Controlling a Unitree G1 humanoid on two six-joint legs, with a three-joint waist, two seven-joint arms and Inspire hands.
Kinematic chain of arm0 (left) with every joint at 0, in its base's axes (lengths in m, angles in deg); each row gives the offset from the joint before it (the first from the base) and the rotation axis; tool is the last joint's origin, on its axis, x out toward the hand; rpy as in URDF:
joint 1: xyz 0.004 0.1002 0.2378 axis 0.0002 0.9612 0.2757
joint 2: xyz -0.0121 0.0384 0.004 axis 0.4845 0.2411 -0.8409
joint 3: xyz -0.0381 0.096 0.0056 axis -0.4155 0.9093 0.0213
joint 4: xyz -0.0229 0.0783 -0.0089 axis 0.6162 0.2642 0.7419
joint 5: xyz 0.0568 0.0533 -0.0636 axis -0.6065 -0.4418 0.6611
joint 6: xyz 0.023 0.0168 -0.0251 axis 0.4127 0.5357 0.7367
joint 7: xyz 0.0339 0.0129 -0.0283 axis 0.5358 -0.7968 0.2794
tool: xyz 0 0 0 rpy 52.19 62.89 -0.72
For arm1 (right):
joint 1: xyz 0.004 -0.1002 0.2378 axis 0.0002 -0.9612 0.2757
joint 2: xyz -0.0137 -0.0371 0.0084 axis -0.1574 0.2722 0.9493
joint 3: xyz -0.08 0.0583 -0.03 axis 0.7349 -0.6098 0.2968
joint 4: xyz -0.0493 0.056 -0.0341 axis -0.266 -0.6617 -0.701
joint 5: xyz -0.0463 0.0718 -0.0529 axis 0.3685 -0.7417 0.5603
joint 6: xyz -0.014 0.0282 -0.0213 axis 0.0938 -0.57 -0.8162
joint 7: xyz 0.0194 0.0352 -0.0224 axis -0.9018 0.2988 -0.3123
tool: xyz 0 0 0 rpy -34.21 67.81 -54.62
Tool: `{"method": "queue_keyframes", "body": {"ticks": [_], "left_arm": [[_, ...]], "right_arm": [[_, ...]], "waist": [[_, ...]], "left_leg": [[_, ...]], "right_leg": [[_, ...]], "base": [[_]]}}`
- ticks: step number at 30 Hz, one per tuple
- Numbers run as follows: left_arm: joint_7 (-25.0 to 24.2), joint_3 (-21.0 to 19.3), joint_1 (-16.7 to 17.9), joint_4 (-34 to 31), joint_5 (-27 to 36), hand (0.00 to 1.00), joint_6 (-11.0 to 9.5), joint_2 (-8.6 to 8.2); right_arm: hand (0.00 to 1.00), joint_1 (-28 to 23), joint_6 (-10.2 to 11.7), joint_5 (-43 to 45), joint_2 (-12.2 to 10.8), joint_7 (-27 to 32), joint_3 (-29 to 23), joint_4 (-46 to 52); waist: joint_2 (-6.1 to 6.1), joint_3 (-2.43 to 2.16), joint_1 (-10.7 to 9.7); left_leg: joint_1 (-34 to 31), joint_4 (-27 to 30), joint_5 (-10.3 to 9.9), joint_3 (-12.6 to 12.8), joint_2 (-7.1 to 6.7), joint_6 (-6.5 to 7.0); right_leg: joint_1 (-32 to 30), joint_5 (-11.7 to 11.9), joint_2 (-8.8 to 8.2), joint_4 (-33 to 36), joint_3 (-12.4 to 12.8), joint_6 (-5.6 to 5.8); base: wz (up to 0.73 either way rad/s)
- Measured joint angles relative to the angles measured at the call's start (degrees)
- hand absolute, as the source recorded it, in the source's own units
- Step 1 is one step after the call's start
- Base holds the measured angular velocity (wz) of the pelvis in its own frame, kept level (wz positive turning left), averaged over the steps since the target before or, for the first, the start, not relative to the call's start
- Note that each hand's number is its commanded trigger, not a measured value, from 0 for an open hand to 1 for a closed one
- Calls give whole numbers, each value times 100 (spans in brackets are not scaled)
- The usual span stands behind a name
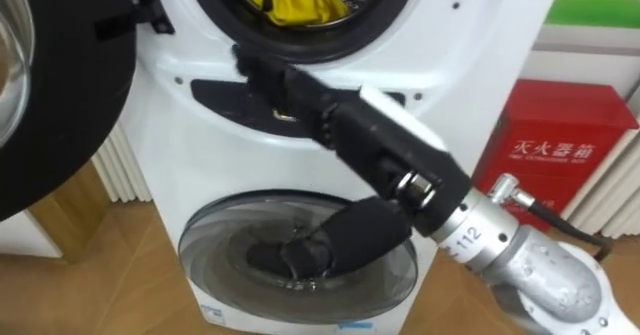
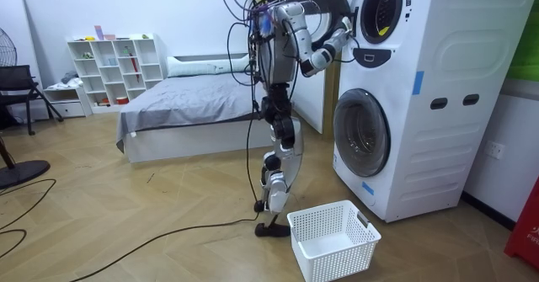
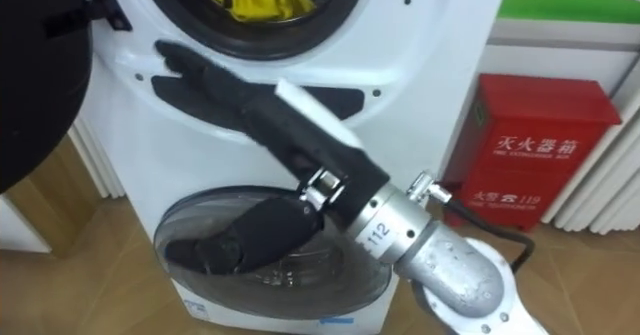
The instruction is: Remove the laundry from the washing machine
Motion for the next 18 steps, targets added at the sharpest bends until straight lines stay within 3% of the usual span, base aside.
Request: {"method": "queue_keyframes", "body": {"ticks": [5,12,18], "left_arm": [[-100,1,-56,1,178,0,100,-111],[-191,8,-134,0,364,0,164,-142],[-159,-5,-267,-31,402,0,263,-240]], "right_arm": [[0,0,-101,-48,-5,135,-5,-36],[0,33,-227,-696,-25,315,-183,-126],[0,130,-299,-1234,-356,673,-190,-573]], "waist": [[89,1,-8],[92,-3,23],[93,-2,45]], "left_leg": [[8,-1,-4,2,2,6],[16,-9,-3,-2,-9,6],[66,-19,-3,17,-4,6]], "right_leg": [[3,6,0,-3,-1,-6],[0,6,-1,-6,-2,-6],[2,6,7,-6,51,-6]], "base": [[0],[-1],[-4]]}}
